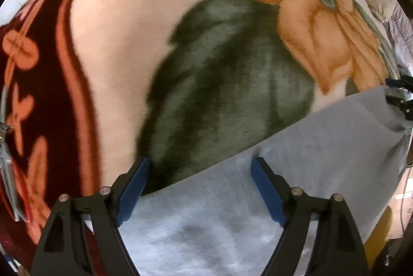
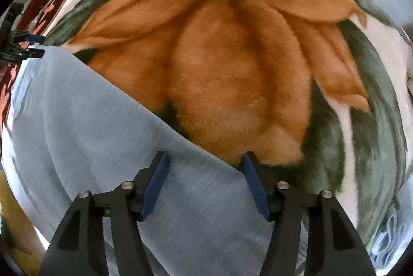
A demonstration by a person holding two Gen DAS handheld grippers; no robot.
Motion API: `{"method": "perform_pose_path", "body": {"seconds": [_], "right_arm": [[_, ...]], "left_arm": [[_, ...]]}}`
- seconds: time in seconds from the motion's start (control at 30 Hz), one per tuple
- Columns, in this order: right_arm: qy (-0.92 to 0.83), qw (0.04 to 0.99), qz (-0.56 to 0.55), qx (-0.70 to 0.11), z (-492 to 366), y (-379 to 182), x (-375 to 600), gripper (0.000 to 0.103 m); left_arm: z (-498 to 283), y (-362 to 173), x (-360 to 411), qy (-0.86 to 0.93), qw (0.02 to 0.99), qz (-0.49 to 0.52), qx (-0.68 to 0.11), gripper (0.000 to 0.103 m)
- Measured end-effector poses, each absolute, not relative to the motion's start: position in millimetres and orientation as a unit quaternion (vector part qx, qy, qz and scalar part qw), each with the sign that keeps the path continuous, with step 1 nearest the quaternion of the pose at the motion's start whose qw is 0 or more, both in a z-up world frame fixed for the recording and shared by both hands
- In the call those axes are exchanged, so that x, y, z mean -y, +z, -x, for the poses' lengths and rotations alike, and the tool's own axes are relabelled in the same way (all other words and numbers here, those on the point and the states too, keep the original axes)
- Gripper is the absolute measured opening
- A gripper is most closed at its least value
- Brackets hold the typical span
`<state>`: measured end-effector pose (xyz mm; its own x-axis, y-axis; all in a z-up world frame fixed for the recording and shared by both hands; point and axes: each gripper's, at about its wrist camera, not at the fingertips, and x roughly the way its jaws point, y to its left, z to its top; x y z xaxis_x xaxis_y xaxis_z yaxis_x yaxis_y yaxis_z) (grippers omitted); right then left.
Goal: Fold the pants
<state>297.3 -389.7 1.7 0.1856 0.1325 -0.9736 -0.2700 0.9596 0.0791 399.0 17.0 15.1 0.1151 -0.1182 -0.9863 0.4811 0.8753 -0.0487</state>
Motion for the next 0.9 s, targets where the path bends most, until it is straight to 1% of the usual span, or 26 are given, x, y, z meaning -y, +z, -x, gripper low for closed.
{"method": "perform_pose_path", "body": {"seconds": [0.13, 0.17, 0.2, 0.23, 0.27, 0.3, 0.33, 0.37, 0.4, 0.5, 0.7, 0.77, 0.9], "right_arm": [[0.122, 0.769, 0.046, -0.626, -300, 0, 388, 0.066], [0.116, 0.771, 0.049, -0.624, -299, 0, 385, 0.065], [0.116, 0.771, 0.052, -0.624, -300, 1, 383, 0.061], [0.118, 0.773, 0.051, -0.621, -298, 3, 381, 0.053], [0.120, 0.775, 0.048, -0.619, -297, 5, 380, 0.048], [0.127, 0.777, 0.040, -0.616, -294, 9, 379, 0.030], [0.131, 0.777, 0.035, -0.615, -292, 11, 379, 0.011], [0.134, 0.778, 0.035, -0.612, -289, 15, 377, 0.005], [0.135, 0.784, 0.049, -0.604, -284, 21, 372, 0.005], [0.137, 0.805, 0.059, -0.575, -269, 41, 367, 0.005], [0.120, 0.870, 0.029, -0.478, -228, 108, 383, 0.005], [0.119, 0.885, 0.022, -0.449, -206, 127, 387, 0.005], [0.134, 0.897, 0.028, -0.420, -148, 152, 385, 0.005]], "left_arm": [[-388, 13, -22, -0.219, 0.738, -0.131, -0.625, 0.083], [-383, 13, -22, -0.221, 0.740, -0.131, -0.621, 0.078], [-379, 13, -22, -0.223, 0.743, -0.131, -0.618, 0.072], [-374, 13, -23, -0.224, 0.746, -0.128, -0.614, 0.068], [-370, 15, -25, -0.223, 0.748, -0.119, -0.613, 0.056], [-369, 17, -27, -0.221, 0.749, -0.107, -0.615, 0.038], [-368, 21, -28, -0.220, 0.748, -0.091, -0.619, 0.028], [-368, 25, -32, -0.222, 0.744, -0.067, -0.627, 0.012], [-367, 28, -32, -0.222, 0.743, -0.056, -0.629, 0.009], [-356, 49, -33, -0.226, 0.754, -0.054, -0.614, 0.007], [-333, 107, -42, -0.235, 0.791, -0.029, -0.564, 0.007], [-319, 128, -53, -0.239, 0.802, -0.020, -0.546, 0.007], [-279, 164, -61, -0.251, 0.823, -0.019, -0.509, 0.007]]}}
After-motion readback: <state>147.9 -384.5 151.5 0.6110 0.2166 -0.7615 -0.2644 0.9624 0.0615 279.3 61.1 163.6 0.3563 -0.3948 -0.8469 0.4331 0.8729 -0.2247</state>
